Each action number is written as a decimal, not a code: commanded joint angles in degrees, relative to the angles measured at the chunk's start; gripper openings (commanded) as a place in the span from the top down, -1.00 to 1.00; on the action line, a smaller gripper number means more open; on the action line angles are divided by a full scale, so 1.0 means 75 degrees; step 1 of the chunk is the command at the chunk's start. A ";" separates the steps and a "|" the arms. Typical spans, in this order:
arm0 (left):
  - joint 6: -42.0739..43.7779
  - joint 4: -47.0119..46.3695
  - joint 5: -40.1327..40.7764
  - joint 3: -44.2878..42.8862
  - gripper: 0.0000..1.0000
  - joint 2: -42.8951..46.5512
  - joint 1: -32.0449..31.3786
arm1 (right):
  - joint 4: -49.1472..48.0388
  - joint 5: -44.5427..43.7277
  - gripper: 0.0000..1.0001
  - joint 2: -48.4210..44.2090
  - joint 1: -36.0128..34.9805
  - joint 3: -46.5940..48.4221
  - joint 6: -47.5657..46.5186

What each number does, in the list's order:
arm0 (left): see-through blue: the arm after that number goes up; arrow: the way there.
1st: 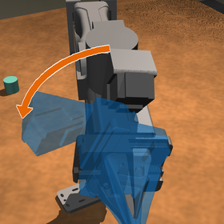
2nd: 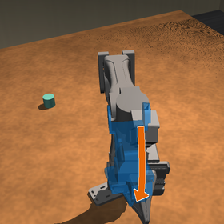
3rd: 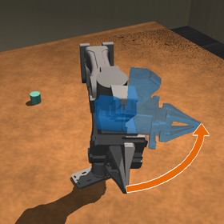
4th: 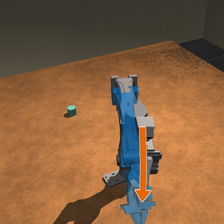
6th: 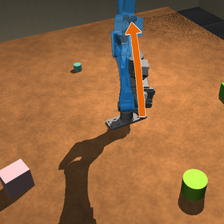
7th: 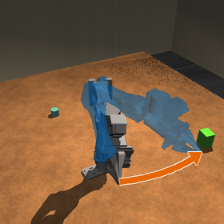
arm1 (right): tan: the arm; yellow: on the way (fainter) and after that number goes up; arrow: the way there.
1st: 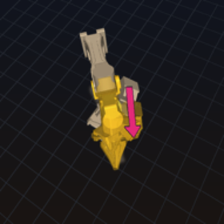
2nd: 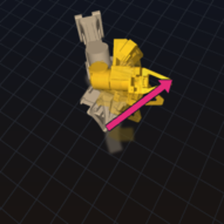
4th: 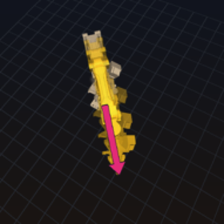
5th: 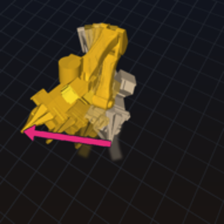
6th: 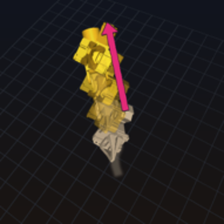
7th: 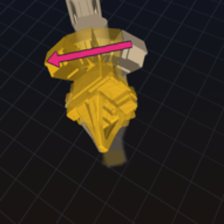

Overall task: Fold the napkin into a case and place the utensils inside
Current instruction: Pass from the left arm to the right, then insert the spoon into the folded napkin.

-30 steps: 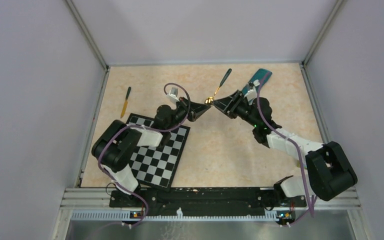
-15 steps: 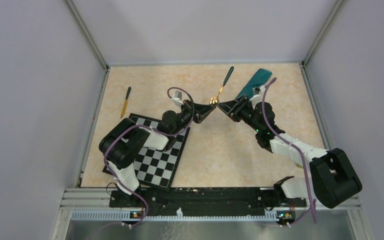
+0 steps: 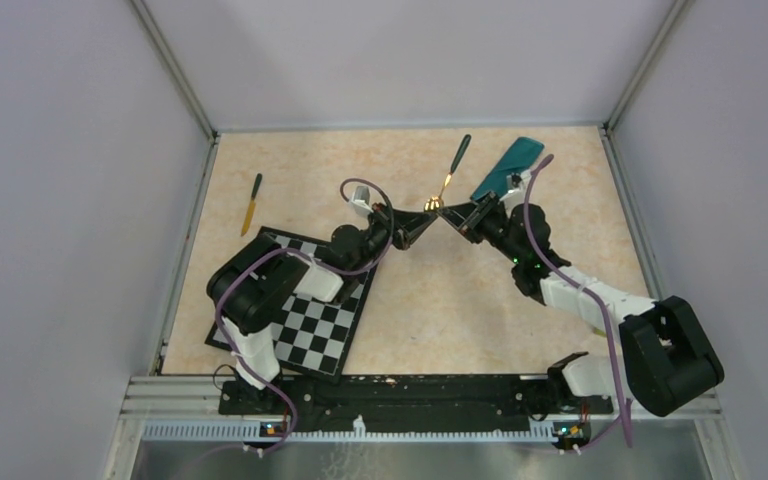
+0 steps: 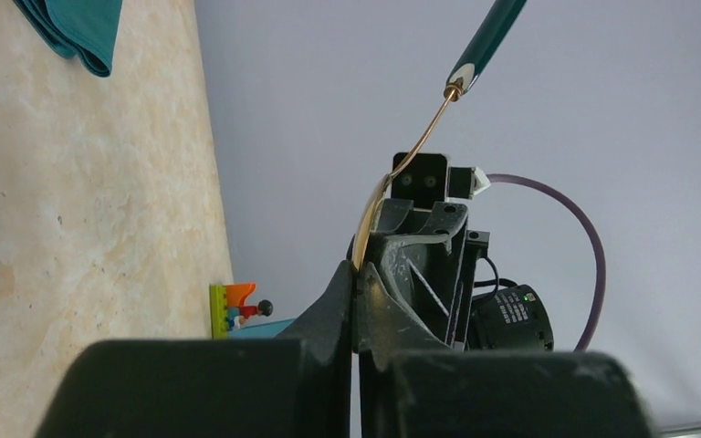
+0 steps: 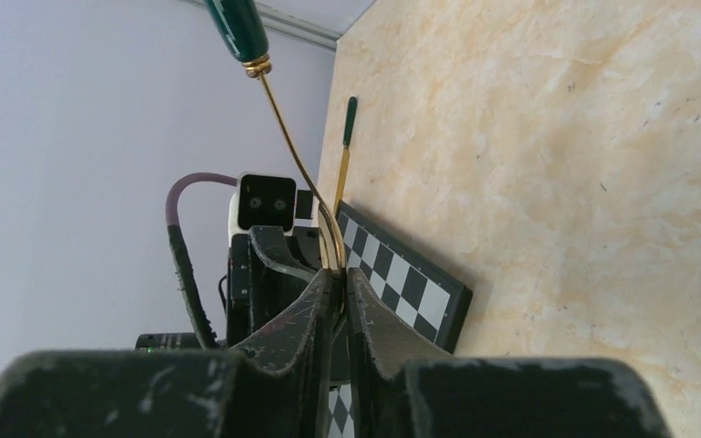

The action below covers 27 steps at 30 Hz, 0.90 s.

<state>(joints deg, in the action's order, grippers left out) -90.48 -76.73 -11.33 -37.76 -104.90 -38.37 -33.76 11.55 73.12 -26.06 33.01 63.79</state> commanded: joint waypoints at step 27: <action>0.8187 0.6435 -0.1716 -0.7301 0.08 -0.3270 -0.0281 | 0.6820 0.5330 1.00 0.4122 0.4758 0.4244 -0.3078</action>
<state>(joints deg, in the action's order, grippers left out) -34.83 -31.62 -17.82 -85.06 -121.19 -40.25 9.26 46.02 101.25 9.50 60.05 47.27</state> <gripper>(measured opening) 0.487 0.005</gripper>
